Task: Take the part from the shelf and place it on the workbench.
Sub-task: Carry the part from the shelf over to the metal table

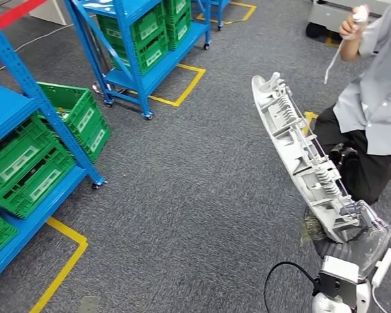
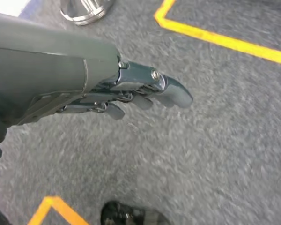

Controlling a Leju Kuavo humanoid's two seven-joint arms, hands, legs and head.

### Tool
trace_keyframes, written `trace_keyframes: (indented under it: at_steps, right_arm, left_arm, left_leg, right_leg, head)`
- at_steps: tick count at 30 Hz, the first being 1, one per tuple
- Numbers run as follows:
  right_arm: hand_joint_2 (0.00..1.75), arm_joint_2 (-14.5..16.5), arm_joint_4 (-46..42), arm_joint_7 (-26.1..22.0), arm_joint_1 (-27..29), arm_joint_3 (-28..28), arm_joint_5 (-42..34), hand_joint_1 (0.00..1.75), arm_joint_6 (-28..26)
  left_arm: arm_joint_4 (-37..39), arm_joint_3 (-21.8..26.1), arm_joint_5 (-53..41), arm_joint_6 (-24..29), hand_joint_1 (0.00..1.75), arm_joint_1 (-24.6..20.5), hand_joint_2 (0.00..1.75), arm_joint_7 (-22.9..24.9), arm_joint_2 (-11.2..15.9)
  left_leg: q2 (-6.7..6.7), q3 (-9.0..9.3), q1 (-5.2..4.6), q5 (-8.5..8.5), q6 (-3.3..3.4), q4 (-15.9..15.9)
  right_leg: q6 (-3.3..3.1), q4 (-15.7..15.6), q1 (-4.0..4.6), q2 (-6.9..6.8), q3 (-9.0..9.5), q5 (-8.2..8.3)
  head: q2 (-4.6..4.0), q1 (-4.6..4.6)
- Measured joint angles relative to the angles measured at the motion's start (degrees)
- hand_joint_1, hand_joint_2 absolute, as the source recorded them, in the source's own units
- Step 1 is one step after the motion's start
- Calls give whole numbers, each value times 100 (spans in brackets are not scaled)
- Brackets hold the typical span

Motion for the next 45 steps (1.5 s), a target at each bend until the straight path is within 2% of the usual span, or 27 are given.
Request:
trace_keyframes:
  at_steps: [1,3,4,6,8,9,11,13,14,16,18,20,22,23,24,26,28,30,32,34,36,38,39,40,42,44,45]
  right_arm:
    - [175,0,1,2,5,-1,-2,175,-1]
    - [175,-1,1,4,9,-2,-4,175,-3]
    - [175,-1,2,2,0,-2,-4,175,-3]
    - [175,0,5,-1,-16,1,-5,175,-2]
    - [175,0,21,1,-12,1,-7,175,-2]
    - [175,0,31,3,-9,0,-9,175,-2]
    - [175,-1,43,4,-11,-4,-11,175,-2]
    - [175,-1,46,4,-21,-8,-15,175,-2]
    - [175,-1,48,4,-22,-8,-17,175,-2]
    - [175,-1,50,4,-16,-15,-22,175,-3]
    - [175,-2,50,4,-14,-31,-22,175,-4]
    - [175,-3,50,4,-20,-42,-14,175,-6]
    - [175,-3,51,6,-20,-46,6,175,-7]
    - [175,-3,52,7,-15,-50,14,175,-7]
    - [175,-3,52,8,-9,-57,22,175,-7]
    - [175,-3,53,9,1,-73,33,175,-8]
    - [175,-3,54,8,-1,-84,43,175,-8]
    - [175,-3,54,8,-2,-90,50,175,-10]
    - [175,-3,53,8,10,-105,56,175,-14]
    - [175,-3,53,9,12,-126,68,175,-15]
    - [175,-3,53,8,4,-138,117,175,-14]
    - [175,-3,54,10,15,-158,194,175,-13]
    - [175,-3,55,13,24,-180,224,175,-13]
    - [175,-3,55,13,31,-207,251,175,-13]
    - [175,-3,54,2,31,-270,304,175,-13]
    - [175,-2,49,-18,19,-324,374,175,-13]
    - [175,-2,46,-28,19,-353,413,175,-13]
  left_arm:
    - [0,1,3,0,0,-5,175,0,-4]
    - [-1,1,4,0,0,-11,175,-1,-9]
    - [-2,1,4,0,0,-12,175,-2,-12]
    - [-2,1,4,-1,0,-3,175,-2,-8]
    - [-2,1,4,-5,0,6,175,-2,-6]
    - [-2,1,4,-11,0,6,175,-6,-6]
    - [-2,1,4,-32,0,3,175,-19,-9]
    - [-3,1,4,-53,0,0,175,-29,-3]
    - [-4,1,4,-60,0,-4,175,-32,1]
    - [-4,1,4,-72,0,-11,175,-34,4]
    - [-4,1,4,-78,0,-19,175,-36,5]
    - [-4,1,5,-78,0,-18,175,-40,5]
    - [-4,1,5,-81,0,0,175,-48,-1]
    - [-4,1,5,-84,0,10,175,-51,-3]
    - [-4,1,4,-87,0,17,175,-55,-4]
    - [-4,1,4,-94,0,18,175,-67,1]
    - [-4,1,4,-96,0,15,175,-77,14]
    - [-4,-1,4,-96,0,8,175,-83,22]
    - [-4,-1,4,-96,0,0,175,-85,16]
    - [-4,-1,4,-96,0,-2,175,-88,9]
    - [-4,0,2,-96,0,6,175,-91,8]
    - [-4,0,-3,-96,0,16,175,-91,7]
    - [-4,-1,-8,-96,0,17,175,-91,5]
    - [-4,-1,-15,-97,0,16,175,-91,3]
    - [-5,-1,-31,-99,0,12,175,-91,-3]
    - [-6,-1,-41,-100,0,10,175,-92,-1]
    - [-7,-1,-45,-100,0,6,175,-92,2]
  left_leg:
    - [56,12,5,5,4,-41]
    - [181,39,30,50,26,-120]
    - [251,53,42,69,37,-157]
    - [380,58,33,74,54,-166]
    - [513,56,25,67,56,-161]
    - [576,57,25,61,50,-159]
    - [691,78,28,37,19,-150]
    - [781,93,-2,0,-35,-124]
    - [818,98,-20,-10,-61,-110]
    - [891,104,-31,-14,-102,-93]
    - [818,84,-4,-102,-159,-19]
    - [578,-116,23,-415,-205,452]
    - [441,-478,30,-774,-209,1239]
    - [428,-613,30,-843,-201,1511]
    - [420,-660,29,-792,-185,1586]
    - [338,-457,23,-399,-122,1098]
    - [77,-132,20,-49,-44,360]
    - [-77,2,16,5,-8,26]
    - [20,18,18,14,5,-59]
    - [156,43,33,66,31,-140]
    - [302,55,29,86,51,-176]
    - [446,49,17,82,58,-172]
    - [514,48,15,79,56,-171]
    - [577,49,16,73,51,-168]
    - [689,66,14,49,17,-156]
    - [780,73,-19,11,-38,-119]
    - [821,76,-37,-1,-58,-104]
  right_leg:
    - [36,-8,-5,49,-23,15]
    - [90,117,7,-74,-120,-76]
    - [115,333,14,-213,-227,-212]
    - [164,1034,-4,-481,-547,-581]
    - [213,1549,-36,-554,-769,-754]
    - [231,1519,-49,-572,-738,-692]
    - [248,850,-66,-688,-357,-356]
    - [212,166,-45,-886,48,-158]
    - [179,15,-34,-942,136,-139]
    - [92,-5,-20,-870,129,-139]
    - [15,-15,-26,-776,117,-118]
    - [-51,-30,-40,-673,112,-96]
    - [-84,-29,-28,-554,99,-88]
    - [-93,-29,-17,-488,95,-83]
    - [-98,-28,-5,-415,93,-78]
    - [-96,-26,11,-269,99,-66]
    - [-73,-19,12,-143,87,-48]
    - [-18,-11,-5,-35,31,-16]
    - [53,-20,-24,53,-32,18]
    - [104,139,-16,-112,-148,-99]
    - [150,749,-10,-415,-437,-447]
    - [201,1445,-30,-537,-744,-731]
    - [220,1561,-41,-556,-786,-738]
    - [234,1455,-50,-579,-713,-644]
    - [250,703,-56,-745,-284,-330]
    - [205,82,-41,-907,83,-163]
    - [170,-24,-29,-933,144,-161]
  head:
    - [0,-6]
    - [0,13]
    - [0,28]
    - [0,51]
    - [0,50]
    - [0,52]
    - [0,54]
    - [0,50]
    - [0,44]
    - [0,32]
    - [0,27]
    - [0,5]
    - [0,-8]
    - [0,-8]
    - [0,-8]
    - [0,-7]
    - [0,-2]
    - [0,-11]
    - [0,-23]
    - [0,-9]
    - [0,10]
    - [0,17]
    - [0,17]
    - [0,20]
    - [0,20]
    - [0,20]
    - [0,21]
